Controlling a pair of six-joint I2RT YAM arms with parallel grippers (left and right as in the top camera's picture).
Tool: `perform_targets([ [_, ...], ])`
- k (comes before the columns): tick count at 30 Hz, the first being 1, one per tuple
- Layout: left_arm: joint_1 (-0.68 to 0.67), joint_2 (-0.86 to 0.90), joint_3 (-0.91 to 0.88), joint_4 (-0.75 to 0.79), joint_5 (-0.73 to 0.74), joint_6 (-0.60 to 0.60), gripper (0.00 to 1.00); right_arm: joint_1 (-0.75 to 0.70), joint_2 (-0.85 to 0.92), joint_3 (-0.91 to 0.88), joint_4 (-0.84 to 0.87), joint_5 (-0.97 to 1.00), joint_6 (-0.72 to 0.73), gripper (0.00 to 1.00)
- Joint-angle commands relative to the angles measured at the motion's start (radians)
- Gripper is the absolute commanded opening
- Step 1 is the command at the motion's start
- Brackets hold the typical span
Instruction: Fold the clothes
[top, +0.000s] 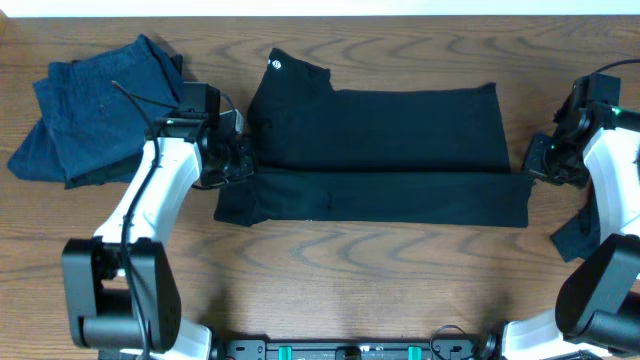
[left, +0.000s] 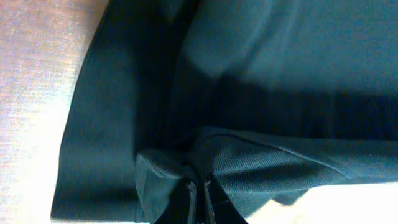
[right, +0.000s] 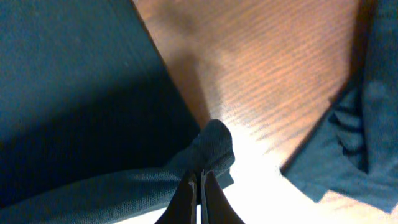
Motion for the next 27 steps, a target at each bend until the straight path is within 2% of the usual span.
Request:
perform_targets([
  [1, 0.005, 0.047, -0.004, 0.026, -0.017, 0.001, 0.06, 0.018, 0.007, -0.002, 0.022, 0.014, -0.010, 0.01],
  [10, 0.005, 0.107, -0.004, 0.125, -0.022, 0.001, 0.06, 0.056, 0.009, -0.002, 0.054, 0.014, -0.010, 0.01],
  [15, 0.005, 0.107, -0.006, 0.124, -0.153, -0.082, 0.06, 0.060, 0.021, -0.002, 0.065, 0.014, -0.010, 0.01],
  [27, 0.005, 0.107, -0.022, 0.128, -0.155, -0.085, 0.06, 0.090, 0.148, -0.002, 0.117, 0.014, -0.010, 0.01],
])
